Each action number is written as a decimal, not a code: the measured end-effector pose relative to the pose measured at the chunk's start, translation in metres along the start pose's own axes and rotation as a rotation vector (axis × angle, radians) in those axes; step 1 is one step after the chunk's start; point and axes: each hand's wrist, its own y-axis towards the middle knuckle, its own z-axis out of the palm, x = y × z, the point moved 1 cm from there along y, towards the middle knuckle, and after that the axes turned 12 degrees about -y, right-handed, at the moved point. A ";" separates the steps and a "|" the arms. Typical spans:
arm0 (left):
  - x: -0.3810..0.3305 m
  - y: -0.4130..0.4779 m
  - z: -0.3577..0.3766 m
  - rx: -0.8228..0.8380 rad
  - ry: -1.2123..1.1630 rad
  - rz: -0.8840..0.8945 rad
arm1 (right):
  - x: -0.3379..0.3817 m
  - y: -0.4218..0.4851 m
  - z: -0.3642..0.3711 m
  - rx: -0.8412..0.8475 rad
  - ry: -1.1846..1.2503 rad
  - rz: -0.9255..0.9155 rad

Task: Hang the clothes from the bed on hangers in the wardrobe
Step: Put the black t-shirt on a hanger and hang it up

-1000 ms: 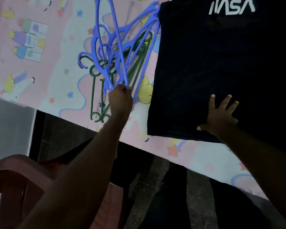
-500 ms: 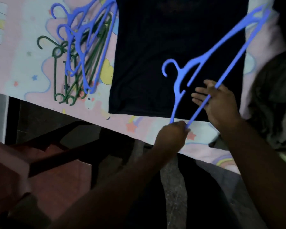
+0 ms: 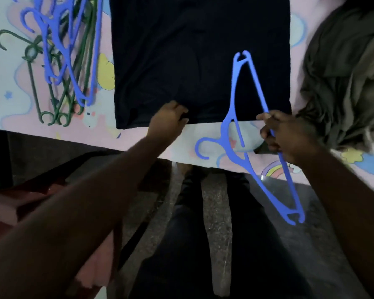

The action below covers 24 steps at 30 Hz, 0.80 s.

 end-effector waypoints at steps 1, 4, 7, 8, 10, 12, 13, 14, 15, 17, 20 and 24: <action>0.001 0.009 0.002 0.064 0.061 0.040 | -0.008 -0.002 0.002 0.013 -0.002 -0.002; -0.002 0.026 0.003 0.161 0.192 0.106 | -0.024 -0.009 0.011 0.008 0.018 -0.007; -0.001 0.030 0.001 0.148 0.139 0.085 | -0.035 -0.015 0.025 -0.008 0.063 -0.008; 0.000 0.031 0.000 0.130 0.087 0.062 | -0.038 -0.017 0.029 -0.006 0.075 -0.007; 0.003 0.032 -0.002 0.097 0.011 0.026 | -0.042 -0.021 0.038 0.014 0.084 -0.012; 0.007 0.033 -0.001 0.096 -0.021 0.022 | -0.045 -0.025 0.045 0.055 0.071 -0.028; 0.008 0.032 -0.001 0.098 -0.037 0.029 | -0.046 -0.027 0.048 0.075 0.056 -0.040; 0.009 0.032 -0.001 0.094 -0.061 0.033 | -0.048 -0.028 0.051 0.094 0.034 -0.052; 0.010 0.033 -0.002 0.079 -0.093 0.032 | -0.050 -0.029 0.053 0.113 0.013 -0.062; 0.011 0.035 -0.006 0.024 -0.187 0.007 | -0.054 -0.030 0.057 0.152 -0.019 -0.073; 0.008 0.040 -0.017 -0.058 -0.279 -0.039 | -0.059 -0.029 0.062 0.196 -0.041 -0.056; 0.009 0.041 -0.025 -0.044 -0.283 -0.028 | -0.060 -0.031 0.066 0.206 -0.040 -0.039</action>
